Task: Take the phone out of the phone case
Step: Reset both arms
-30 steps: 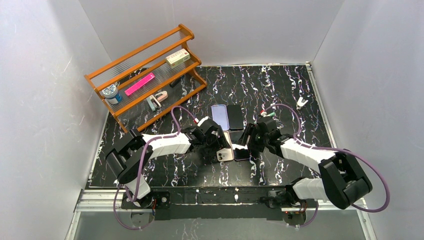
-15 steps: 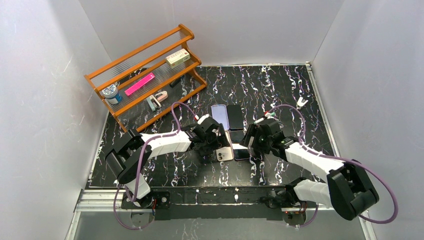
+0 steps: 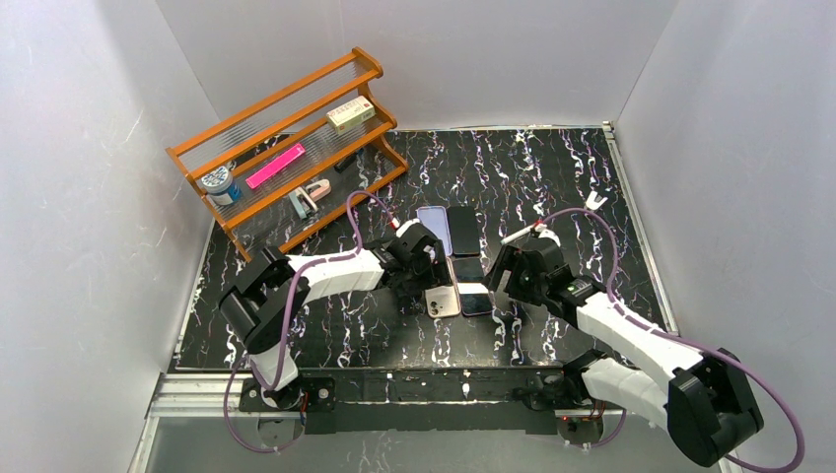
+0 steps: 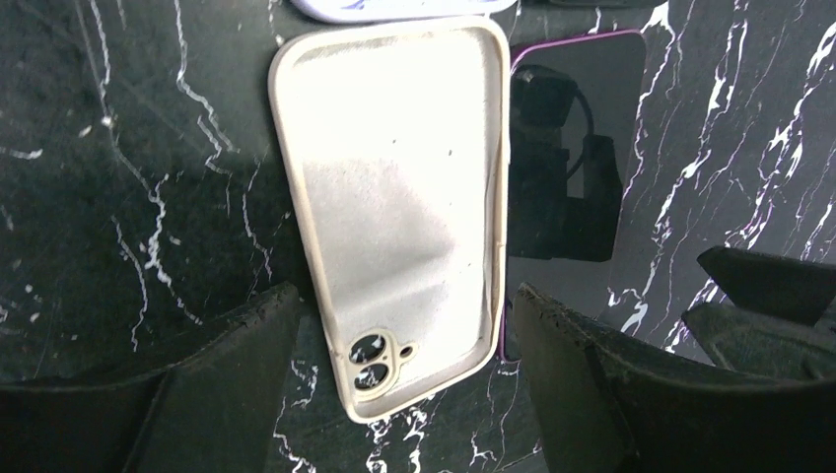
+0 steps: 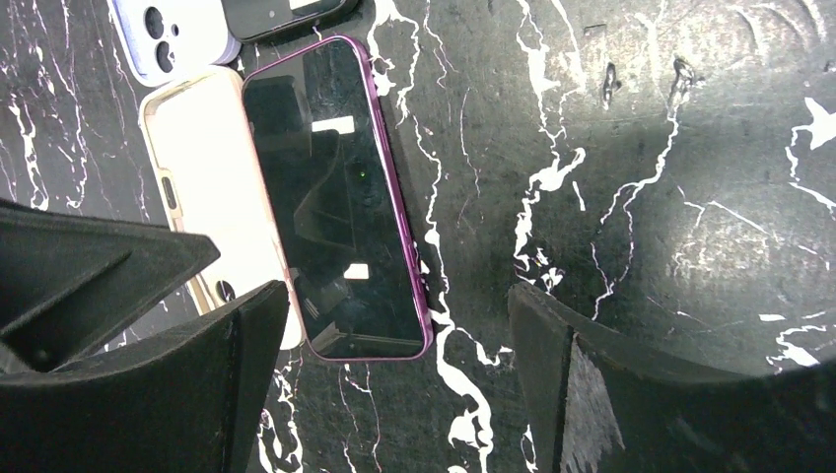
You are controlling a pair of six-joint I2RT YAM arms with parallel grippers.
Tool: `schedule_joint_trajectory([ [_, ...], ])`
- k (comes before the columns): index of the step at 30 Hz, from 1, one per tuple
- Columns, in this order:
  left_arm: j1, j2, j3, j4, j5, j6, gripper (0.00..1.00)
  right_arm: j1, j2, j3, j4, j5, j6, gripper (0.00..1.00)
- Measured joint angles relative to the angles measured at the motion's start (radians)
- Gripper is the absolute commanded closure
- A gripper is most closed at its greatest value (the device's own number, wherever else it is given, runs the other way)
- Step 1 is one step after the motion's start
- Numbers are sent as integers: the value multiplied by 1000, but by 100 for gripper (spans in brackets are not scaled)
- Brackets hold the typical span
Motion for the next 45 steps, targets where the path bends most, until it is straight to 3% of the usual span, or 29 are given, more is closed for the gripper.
schedule_joint_trajectory([
  [36,45,20,12,86,74,79,8,0,-311,61,-261,240,-30,9],
  [41,113,-100,-65,6,6,101,2,0,-370,119,-306,296,-68,3],
  [45,216,-336,-98,-112,-100,156,2,0,-437,170,-333,360,-110,1],
])
